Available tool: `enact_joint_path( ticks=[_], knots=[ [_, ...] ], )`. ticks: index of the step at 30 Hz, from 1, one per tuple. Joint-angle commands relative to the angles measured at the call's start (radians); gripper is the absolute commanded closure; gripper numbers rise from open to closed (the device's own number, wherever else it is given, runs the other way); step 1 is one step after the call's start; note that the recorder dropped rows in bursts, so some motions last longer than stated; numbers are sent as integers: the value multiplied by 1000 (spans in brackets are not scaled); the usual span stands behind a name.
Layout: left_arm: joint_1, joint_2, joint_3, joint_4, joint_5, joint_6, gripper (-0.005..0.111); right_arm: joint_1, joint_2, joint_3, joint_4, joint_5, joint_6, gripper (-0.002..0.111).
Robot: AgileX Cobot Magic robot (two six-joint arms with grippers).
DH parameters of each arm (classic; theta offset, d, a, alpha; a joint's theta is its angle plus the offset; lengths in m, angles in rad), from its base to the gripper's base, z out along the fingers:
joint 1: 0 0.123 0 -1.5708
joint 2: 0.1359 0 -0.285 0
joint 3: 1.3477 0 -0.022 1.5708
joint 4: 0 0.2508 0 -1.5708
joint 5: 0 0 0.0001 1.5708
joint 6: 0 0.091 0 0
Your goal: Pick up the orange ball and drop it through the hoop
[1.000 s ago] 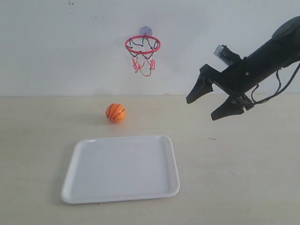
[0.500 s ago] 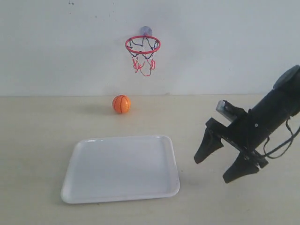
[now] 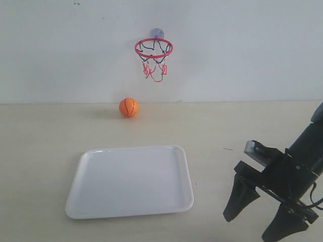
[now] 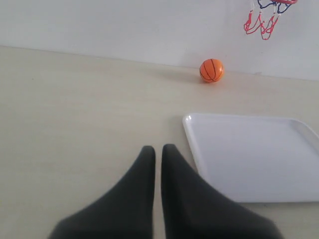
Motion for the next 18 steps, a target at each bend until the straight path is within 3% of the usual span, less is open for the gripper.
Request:
enact_joint_path(
  ticks=[1, 6, 18],
  knots=[
    [1, -2, -3, -2, -9, -2, 103, 10, -123, 45, -33, 4, 60, 25],
    [1, -2, -3, -2, -9, -2, 103, 83, -293, 50, -63, 4, 119, 25],
    [1, -2, -3, -2, -9, -2, 103, 450, -616, 50, -137, 4, 203, 25]
  ],
)
